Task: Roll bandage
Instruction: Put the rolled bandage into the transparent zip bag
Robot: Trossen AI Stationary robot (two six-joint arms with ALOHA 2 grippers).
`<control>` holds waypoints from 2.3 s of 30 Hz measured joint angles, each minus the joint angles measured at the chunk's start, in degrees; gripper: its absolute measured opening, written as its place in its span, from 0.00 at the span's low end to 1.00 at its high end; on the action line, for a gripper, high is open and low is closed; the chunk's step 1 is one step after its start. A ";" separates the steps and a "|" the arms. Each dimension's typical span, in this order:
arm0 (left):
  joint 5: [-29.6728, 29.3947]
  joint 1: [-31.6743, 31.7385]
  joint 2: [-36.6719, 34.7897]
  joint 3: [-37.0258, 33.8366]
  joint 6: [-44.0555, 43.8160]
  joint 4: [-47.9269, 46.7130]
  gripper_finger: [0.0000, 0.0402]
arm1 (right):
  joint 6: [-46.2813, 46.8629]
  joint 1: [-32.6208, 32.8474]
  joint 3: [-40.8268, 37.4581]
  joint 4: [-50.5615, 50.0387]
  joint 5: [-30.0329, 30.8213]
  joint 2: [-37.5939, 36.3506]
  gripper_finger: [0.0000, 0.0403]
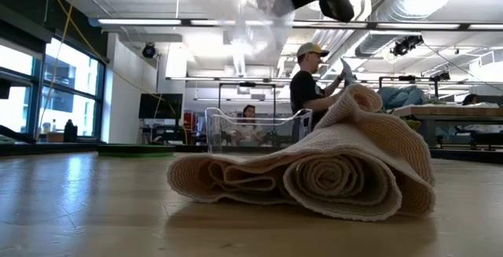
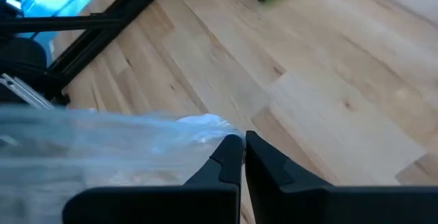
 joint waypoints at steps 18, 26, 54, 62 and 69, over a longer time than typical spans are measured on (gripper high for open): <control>-2.68 5.82 -4.49 0.09 -8.51 -3.13 0.41 | -8.65 1.04 -0.31 -0.85 0.20 0.17 0.00; -6.54 8.80 -3.53 0.09 -6.96 -5.71 0.51 | -14.18 4.19 -0.28 1.04 -0.34 0.16 0.00; -7.42 9.55 5.09 0.04 -6.45 -10.84 0.28 | -16.41 4.96 -0.21 4.41 0.82 0.16 0.00; -9.33 10.50 4.60 0.02 -4.08 -12.76 0.01 | -18.04 5.78 -0.19 5.96 -2.11 0.14 0.00; -7.47 13.36 1.98 0.02 -5.06 -10.03 0.00 | -18.92 7.50 -0.04 6.77 -1.48 0.05 0.00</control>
